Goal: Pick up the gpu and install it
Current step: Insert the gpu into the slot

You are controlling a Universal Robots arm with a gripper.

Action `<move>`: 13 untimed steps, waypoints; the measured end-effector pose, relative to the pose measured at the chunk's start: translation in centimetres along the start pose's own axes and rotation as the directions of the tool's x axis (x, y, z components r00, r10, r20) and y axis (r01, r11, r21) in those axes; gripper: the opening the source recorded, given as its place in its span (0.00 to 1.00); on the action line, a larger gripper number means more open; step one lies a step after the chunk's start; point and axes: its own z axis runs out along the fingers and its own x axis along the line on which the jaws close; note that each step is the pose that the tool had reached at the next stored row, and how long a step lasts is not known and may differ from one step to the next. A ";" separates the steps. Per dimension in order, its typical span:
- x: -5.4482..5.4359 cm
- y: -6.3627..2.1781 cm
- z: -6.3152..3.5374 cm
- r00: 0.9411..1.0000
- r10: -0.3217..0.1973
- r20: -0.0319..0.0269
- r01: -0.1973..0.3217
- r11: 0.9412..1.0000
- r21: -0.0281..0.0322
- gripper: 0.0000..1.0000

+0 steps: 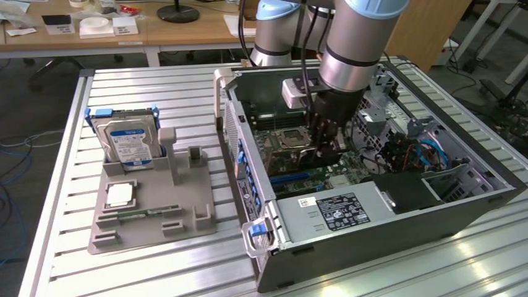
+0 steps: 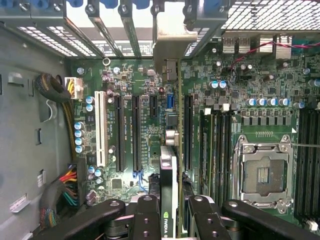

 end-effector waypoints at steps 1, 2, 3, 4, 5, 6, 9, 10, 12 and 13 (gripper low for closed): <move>0.0 0.02 0.00 1.000 0.000 0.000 0.000 1.000 0.000 0.26; 0.0 0.02 0.00 1.000 0.000 0.000 0.000 1.000 0.000 0.26; 0.0 0.02 0.00 1.000 0.000 0.000 0.000 1.000 0.000 0.26; 0.0 0.02 0.00 1.000 0.000 0.000 0.000 1.000 0.000 0.26; 0.0 0.02 0.00 1.000 0.000 0.000 0.000 1.000 0.000 0.26; 0.0 0.02 0.00 1.000 0.000 0.000 0.000 1.000 0.000 0.26; 0.0 0.19 -0.01 1.000 0.000 0.000 0.000 1.000 0.000 0.26; 0.0 0.25 0.00 1.000 0.000 0.000 0.000 1.000 0.000 0.26; 0.0 0.26 0.00 1.000 0.000 0.000 0.000 1.000 0.000 0.26; 0.0 0.26 0.00 1.000 0.000 0.000 0.000 1.000 0.000 0.26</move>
